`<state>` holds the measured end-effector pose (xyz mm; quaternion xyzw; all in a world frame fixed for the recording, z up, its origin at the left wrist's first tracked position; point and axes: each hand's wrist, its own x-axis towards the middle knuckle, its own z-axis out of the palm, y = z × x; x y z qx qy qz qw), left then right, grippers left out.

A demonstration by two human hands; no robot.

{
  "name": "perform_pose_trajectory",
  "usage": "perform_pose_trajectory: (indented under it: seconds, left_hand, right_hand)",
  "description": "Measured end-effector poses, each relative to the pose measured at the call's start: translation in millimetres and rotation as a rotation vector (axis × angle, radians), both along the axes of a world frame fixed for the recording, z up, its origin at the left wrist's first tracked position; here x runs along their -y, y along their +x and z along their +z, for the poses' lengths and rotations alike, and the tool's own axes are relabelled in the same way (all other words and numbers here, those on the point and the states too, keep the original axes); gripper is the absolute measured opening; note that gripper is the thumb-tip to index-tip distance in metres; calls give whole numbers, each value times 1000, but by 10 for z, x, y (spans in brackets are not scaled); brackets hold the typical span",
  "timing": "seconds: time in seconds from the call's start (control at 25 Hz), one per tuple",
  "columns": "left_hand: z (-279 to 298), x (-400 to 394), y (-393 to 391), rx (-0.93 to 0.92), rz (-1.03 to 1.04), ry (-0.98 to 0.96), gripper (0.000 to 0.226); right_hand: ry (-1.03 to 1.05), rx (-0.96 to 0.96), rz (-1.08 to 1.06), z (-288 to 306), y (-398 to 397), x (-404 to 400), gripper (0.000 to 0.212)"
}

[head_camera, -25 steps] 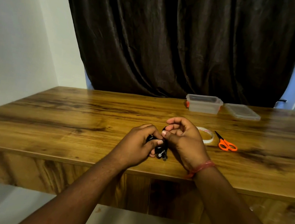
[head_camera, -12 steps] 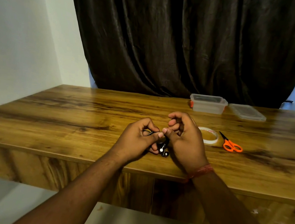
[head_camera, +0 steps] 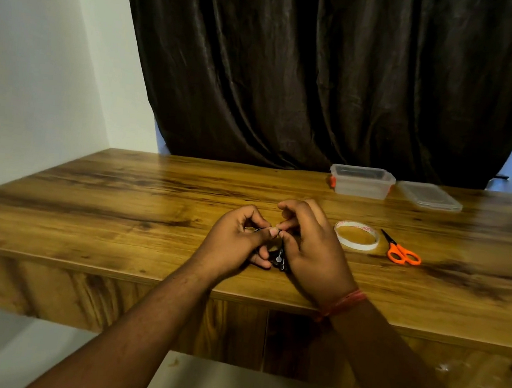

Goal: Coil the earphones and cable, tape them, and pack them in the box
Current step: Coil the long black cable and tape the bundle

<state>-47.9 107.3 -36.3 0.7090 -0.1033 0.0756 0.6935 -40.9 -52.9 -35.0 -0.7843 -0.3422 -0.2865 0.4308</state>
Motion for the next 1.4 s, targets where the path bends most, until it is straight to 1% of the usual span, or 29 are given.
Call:
perform_pose_trajectory:
  seconds: [0.2,0.28,0.4,0.44,0.48,0.52,0.56,0.6,0.68,0.72,0.76,0.8,0.92,1.08,1.16,1.24,1.4]
  left_hand:
    - [51,-37,6,-88,-89,-103,11]
    - [53,-40,11,-108,-78,-129,11]
    - [52,-62,26,-131,-44,-175,10]
    - [56,-69,29,-135,-27,-193,11]
    - [62,-69,29,-133,-10,-210,12]
    - [68,-64,27,-125,2,-230,13]
    - [77,-58,20,-114,8,-247,14]
    - [85,-53,11,-103,8,-262,13]
    - [101,-45,-12,-91,-5,-278,12]
    - [106,-50,-20,-89,-12,-281,11]
    - [107,-50,-18,-85,-20,-278,9]
    - [110,-50,-19,-81,-29,-271,6]
    - [93,-43,-11,-56,-54,-204,15]
    - [44,32,-15,12,-20,-16,5]
    - [21,43,1,38,-2,30,5]
    - [16,20,13,33,-1,11,8]
    - [26,-13,23,14,23,-56,11]
  right_hand:
    - [-174,168,-110,-6,-50,-17,50]
    - [-278,219,-144,13,-79,-28,54]
    - [-470,375,-157,30,-135,-86,53]
    - [-501,402,-156,22,-146,-96,52]
    - [-466,382,-155,19,-155,-90,50]
    - [-357,314,-155,10,-139,-73,47]
    - [-205,213,-160,-5,-104,-46,44]
    - [-57,73,-147,-3,-66,-14,41]
    - [162,-285,0,13,23,19,34]
    - [221,-423,90,15,54,10,29]
    - [249,-497,133,14,73,2,26]
    - [259,-524,143,13,76,-9,23]
    - [297,-527,128,34,58,-3,13]
    - [288,-494,113,47,48,21,7]
    - [289,-492,103,34,57,27,9]
    - [329,-533,125,23,71,29,14]
    - [454,-662,311,38,45,46,30]
